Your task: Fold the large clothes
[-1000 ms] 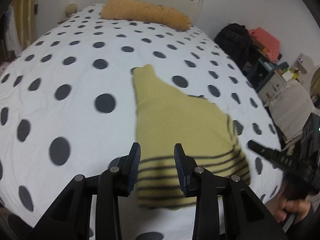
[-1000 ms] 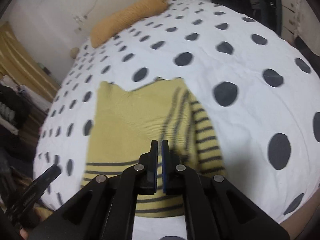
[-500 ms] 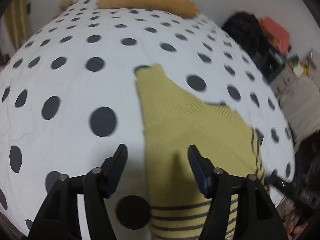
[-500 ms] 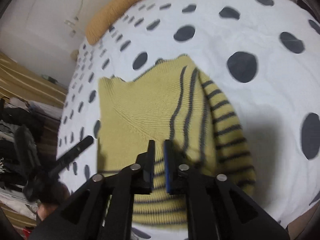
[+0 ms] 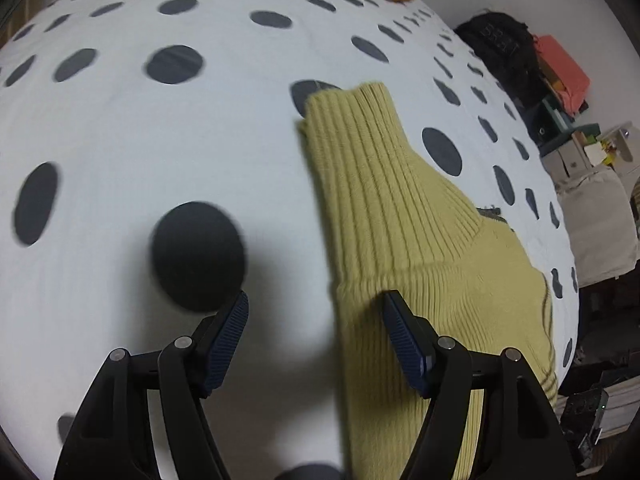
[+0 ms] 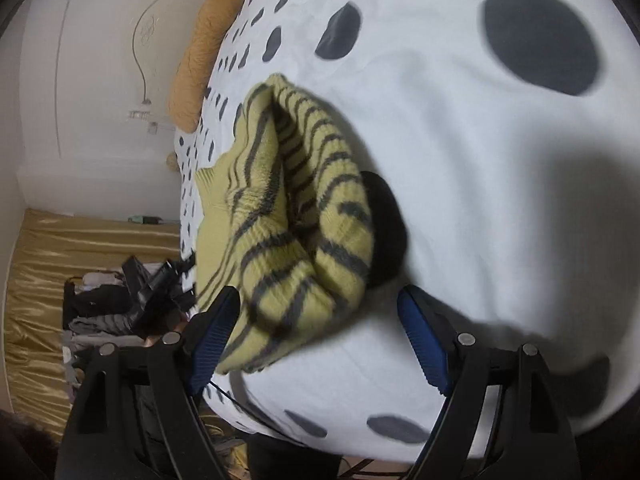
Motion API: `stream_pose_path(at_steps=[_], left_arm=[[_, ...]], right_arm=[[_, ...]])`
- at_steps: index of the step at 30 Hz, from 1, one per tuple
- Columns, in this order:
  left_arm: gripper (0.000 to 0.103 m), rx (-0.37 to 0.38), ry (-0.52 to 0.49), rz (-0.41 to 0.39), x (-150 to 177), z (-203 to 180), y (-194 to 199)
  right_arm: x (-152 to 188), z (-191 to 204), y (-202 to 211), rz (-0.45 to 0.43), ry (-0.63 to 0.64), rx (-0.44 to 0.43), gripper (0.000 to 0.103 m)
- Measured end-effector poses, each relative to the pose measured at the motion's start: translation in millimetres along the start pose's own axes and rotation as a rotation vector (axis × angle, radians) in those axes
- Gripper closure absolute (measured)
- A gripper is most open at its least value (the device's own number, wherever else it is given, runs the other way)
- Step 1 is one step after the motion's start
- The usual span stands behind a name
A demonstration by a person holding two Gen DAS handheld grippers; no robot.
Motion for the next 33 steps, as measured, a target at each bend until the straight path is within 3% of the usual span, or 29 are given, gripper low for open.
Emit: stream_pose_path(at_steps=[3, 7, 12, 14, 15, 16, 17, 19, 21, 23, 24, 25, 26, 29, 33], left_arm=[[0.027, 0.048, 0.019, -0.007, -18, -2, -12], [0.027, 0.09, 0.011, -0.031, -39, -6, -12], [0.02, 0.136, 0.038, -0.013, -55, -9, -32], [0.02, 0.172, 0.054, -0.018, -59, -15, -31], [0.02, 0.216, 0.065, -0.017, -60, -18, -28], [0.019, 0.32, 0.074, -0.023, -60, -24, -22], [0.013, 0.36, 0.091, -0.036, -59, -28, -19], [0.013, 0.332, 0.087, -0.036, -60, -33, -23], [0.013, 0.269, 0.043, 0.038, -58, -41, -45], [0.013, 0.188, -0.011, 0.053, -55, -51, -58], [0.018, 0.131, -0.048, 0.039, -55, -57, -58], [0.034, 0.091, -0.061, 0.028, -54, -61, -57], [0.047, 0.075, -0.069, 0.016, -55, -65, -54], [0.068, 0.06, -0.074, -0.017, -57, -68, -42], [0.073, 0.095, -0.069, -0.102, -61, -68, 3]], right_arm=[[-11, 6, -17, -0.012, 0.002, -0.025, 0.014], [-13, 28, -11, -0.021, 0.057, -0.147, 0.019], [-18, 32, -32, 0.02, 0.099, -0.082, 0.02], [-21, 31, -36, 0.011, 0.106, -0.067, 0.026], [-21, 33, -37, 0.008, 0.118, -0.056, 0.03], [-23, 35, -38, 0.002, 0.128, -0.051, 0.033], [-22, 35, -37, 0.0, 0.135, -0.05, 0.034], [-20, 32, -36, 0.001, 0.137, -0.056, 0.037], [-20, 29, -36, 0.003, 0.133, -0.061, 0.037], [-22, 31, -37, 0.002, 0.138, -0.054, 0.037], [-22, 32, -37, -0.004, 0.146, -0.053, 0.039], [-22, 34, -36, -0.012, 0.159, -0.059, 0.041], [-22, 35, -37, -0.013, 0.17, -0.063, 0.043], [-23, 38, -34, -0.023, 0.179, -0.083, 0.05], [-19, 55, -28, -0.041, 0.199, -0.092, 0.055]])
Point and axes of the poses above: each gripper's, at about its wrist camera, not at the fingertips, and y roughly against the way its jaws point, z to its left, x to its underside, the point moved 5 cm from there along -y, roughly the way its jaws point, and after that the axes turned 6 degrees about z, right-handed, at the moved point
